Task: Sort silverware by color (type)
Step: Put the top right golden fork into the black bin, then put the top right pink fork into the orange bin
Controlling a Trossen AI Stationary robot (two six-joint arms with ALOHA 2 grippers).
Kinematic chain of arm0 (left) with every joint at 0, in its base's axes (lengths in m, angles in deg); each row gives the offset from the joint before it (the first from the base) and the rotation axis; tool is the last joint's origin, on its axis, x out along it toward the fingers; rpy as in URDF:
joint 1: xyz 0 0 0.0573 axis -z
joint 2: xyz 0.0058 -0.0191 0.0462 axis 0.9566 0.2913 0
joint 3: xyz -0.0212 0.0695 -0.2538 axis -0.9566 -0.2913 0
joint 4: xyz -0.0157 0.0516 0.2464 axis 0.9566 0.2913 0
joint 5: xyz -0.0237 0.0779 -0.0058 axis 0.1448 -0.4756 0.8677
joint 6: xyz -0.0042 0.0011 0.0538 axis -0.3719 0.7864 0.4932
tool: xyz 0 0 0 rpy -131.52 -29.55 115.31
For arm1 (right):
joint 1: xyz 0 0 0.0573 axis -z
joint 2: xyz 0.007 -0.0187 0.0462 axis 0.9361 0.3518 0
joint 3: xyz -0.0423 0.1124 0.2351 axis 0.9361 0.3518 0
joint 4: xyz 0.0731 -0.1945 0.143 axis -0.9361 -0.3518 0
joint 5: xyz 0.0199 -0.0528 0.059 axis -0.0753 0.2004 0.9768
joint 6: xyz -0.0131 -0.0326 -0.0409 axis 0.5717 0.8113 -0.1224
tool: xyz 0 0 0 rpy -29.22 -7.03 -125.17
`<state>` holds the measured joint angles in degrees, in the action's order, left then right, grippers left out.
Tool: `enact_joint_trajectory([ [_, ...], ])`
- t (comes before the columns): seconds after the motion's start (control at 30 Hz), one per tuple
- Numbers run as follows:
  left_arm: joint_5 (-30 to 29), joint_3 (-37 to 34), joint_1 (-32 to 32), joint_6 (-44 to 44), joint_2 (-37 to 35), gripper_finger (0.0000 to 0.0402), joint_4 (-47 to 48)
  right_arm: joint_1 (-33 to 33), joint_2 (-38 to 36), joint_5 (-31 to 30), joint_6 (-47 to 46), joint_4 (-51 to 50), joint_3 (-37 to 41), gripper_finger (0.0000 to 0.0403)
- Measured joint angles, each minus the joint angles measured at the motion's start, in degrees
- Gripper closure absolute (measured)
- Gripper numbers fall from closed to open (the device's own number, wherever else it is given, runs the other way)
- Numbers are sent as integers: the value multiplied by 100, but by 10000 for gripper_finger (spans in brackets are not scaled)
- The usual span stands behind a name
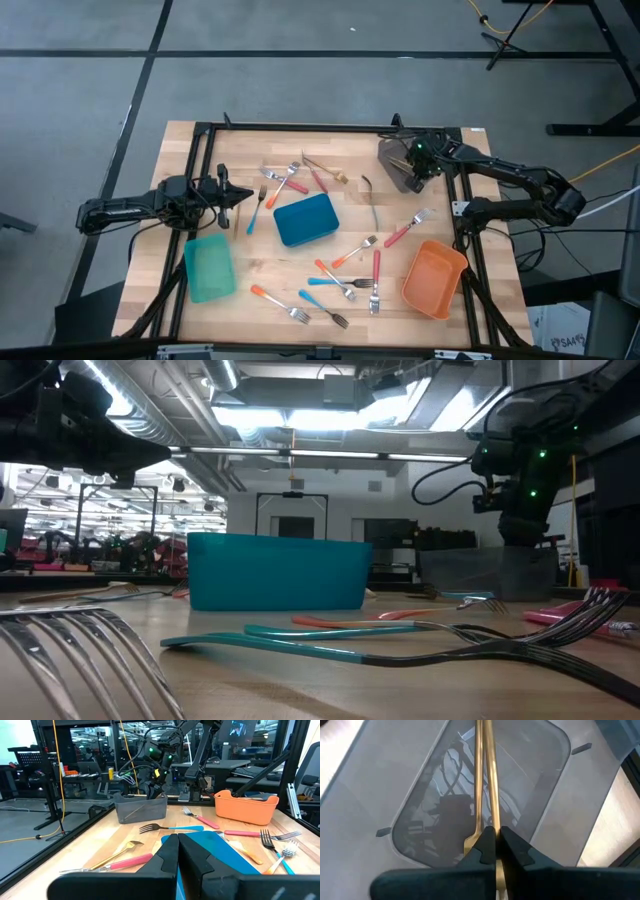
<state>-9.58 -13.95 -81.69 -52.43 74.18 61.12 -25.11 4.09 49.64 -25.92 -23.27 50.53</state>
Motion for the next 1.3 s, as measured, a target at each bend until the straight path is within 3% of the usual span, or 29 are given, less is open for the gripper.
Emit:
enact_joint_trajectory([
  [0.47, -1, -1, 1, 1, 0, 399, -1, 0, 4, -1, 0, 165, 6, 321],
  [0.9, 0, 0, 2, 1, -1, 399, -2, 0, 4, -2, -2, 134, -231, 317],
  [1.13, 0, -1, 2, 1, 0, 399, -2, -2, 4, 15, -11, -213, -847, 317],
  [1.3, 0, -2, 0, -1, 1, 399, -1, -8, 4, 428, -18, -677, -1361, 317],
])
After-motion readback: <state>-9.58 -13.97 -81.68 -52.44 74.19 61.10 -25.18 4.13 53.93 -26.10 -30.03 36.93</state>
